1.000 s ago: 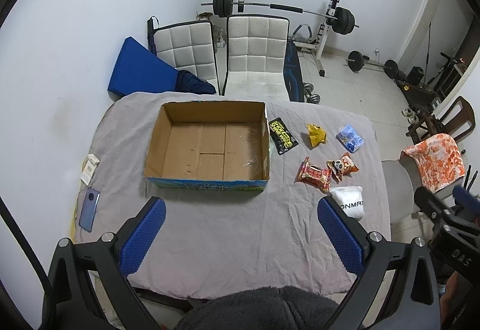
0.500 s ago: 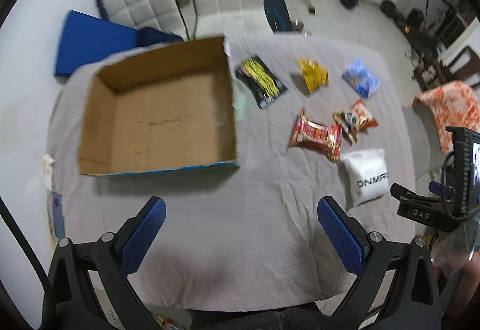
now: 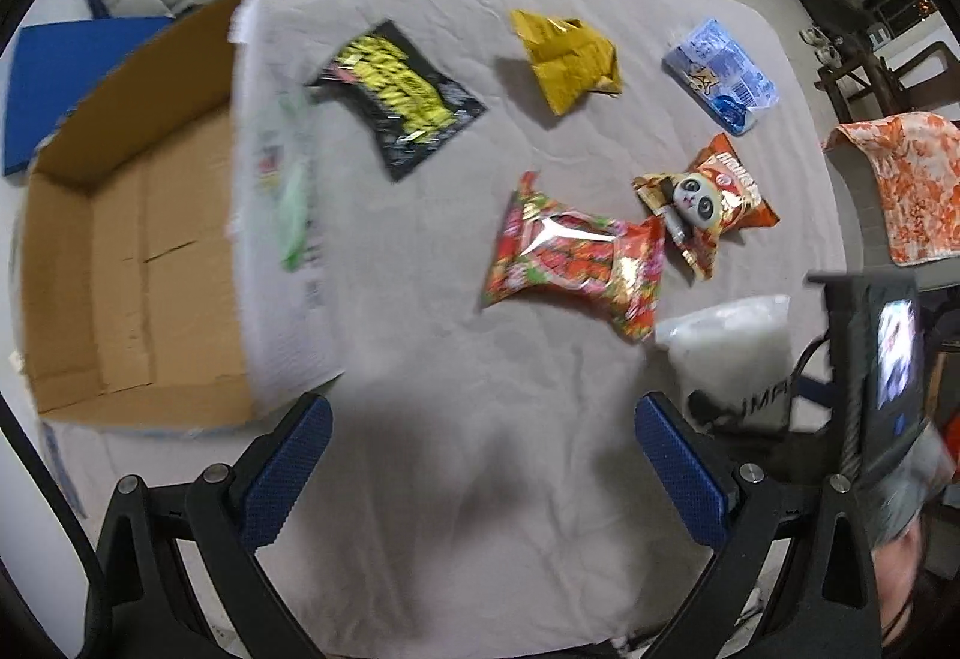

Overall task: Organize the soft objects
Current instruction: 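Grasp the white NMAX bag with the right tool while the left tool grasps the red floral pack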

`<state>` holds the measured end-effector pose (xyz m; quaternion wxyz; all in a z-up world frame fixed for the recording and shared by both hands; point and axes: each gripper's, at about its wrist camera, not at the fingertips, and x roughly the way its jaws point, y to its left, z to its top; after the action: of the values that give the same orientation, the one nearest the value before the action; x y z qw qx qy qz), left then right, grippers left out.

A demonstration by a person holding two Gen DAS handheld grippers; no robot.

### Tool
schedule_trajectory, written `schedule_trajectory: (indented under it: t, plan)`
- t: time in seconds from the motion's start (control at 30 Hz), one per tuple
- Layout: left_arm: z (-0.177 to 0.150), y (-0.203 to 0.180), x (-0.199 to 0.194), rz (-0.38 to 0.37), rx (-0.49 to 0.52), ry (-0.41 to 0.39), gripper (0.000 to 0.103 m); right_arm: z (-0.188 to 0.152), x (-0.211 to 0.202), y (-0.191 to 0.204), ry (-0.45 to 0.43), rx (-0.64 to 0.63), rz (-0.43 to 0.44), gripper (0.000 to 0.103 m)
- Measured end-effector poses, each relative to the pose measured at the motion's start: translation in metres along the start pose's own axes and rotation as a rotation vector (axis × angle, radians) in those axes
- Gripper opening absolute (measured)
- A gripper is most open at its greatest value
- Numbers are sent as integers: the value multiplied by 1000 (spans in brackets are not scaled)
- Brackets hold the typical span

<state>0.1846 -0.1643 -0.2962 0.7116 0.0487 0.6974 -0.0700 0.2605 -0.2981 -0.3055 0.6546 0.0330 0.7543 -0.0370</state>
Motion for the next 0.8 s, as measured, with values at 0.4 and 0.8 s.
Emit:
schedule_trajectory:
  t: [0.4,0.8]
  plan:
    - [66,-50,89,-8,123,153,103,-2,28,-67,38,131,14,86]
    - [86,-44,137,-28,109,220,102,-9,61,-71,61,150,-12,86]
